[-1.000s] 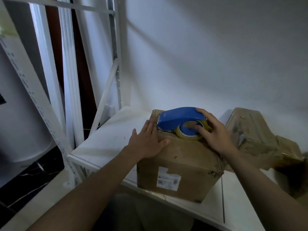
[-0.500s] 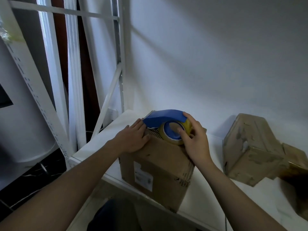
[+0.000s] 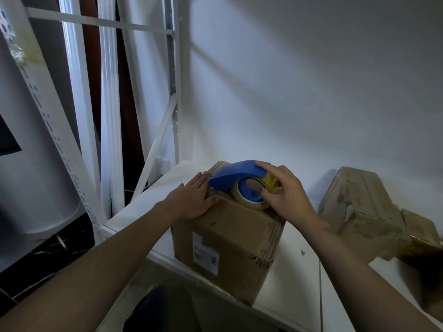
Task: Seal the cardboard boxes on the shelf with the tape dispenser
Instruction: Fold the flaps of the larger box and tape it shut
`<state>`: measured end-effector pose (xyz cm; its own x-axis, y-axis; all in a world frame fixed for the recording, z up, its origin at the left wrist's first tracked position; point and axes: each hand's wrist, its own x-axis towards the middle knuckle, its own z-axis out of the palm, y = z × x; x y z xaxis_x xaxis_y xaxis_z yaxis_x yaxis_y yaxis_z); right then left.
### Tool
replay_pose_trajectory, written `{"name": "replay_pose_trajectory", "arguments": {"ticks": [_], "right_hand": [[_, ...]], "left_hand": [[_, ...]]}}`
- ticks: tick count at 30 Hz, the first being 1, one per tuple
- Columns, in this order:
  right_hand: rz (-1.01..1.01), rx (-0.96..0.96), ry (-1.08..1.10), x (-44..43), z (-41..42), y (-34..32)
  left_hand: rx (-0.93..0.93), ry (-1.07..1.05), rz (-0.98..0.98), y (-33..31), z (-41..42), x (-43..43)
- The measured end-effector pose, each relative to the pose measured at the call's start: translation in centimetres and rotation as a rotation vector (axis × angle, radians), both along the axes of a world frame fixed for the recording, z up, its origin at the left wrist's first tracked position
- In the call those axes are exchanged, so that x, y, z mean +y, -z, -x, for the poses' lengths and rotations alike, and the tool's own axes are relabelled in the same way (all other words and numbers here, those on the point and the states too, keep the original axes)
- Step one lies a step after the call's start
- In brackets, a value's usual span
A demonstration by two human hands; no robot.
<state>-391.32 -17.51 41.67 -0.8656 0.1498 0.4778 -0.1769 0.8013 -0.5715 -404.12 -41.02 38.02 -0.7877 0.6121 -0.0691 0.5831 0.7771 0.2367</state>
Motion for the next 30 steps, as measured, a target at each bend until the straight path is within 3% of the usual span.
{"name": "replay_pose_trajectory", "arguments": {"ticks": [11, 20, 30], "right_hand": [[0.056, 0.062, 0.034, 5.0, -5.8, -0.6], [-0.061, -0.027, 0.098, 4.4, -5.7, -1.4], [-0.253, -0.108, 0.162, 3.5, -5.6, -2.6]], "left_hand": [[0.049, -0.002, 0.131, -0.4, -0.3, 0.5], [0.064, -0.004, 0.115, -0.5, -0.4, 0.5], [0.166, 0.130, 0.249, -1.2, -0.3, 1.4]]}}
